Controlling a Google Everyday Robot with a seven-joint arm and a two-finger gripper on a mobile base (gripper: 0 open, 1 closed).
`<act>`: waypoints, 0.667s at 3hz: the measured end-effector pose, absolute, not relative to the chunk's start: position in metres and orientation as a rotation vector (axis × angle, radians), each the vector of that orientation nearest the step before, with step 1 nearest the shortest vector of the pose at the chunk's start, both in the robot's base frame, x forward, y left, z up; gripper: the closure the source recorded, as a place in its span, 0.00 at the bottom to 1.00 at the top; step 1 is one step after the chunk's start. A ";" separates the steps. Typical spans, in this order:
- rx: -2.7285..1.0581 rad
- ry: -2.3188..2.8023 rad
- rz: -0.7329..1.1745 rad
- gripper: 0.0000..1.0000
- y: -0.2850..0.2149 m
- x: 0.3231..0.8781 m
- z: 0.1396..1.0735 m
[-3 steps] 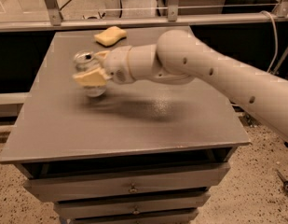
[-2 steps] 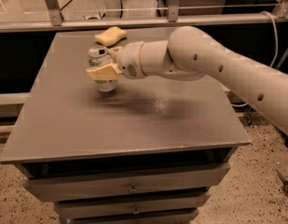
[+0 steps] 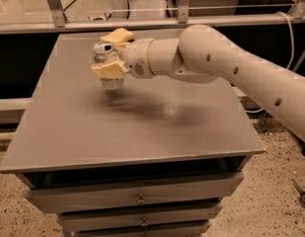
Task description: Move 7up can near sponge
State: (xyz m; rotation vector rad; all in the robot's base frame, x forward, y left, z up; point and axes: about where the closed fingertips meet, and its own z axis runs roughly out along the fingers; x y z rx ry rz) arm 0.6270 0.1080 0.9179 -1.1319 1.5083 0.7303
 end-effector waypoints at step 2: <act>-0.981 1.441 0.481 1.00 0.054 0.729 0.979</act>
Offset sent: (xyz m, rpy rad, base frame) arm 0.1901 -0.1183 0.0944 0.0358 -0.2528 -0.4026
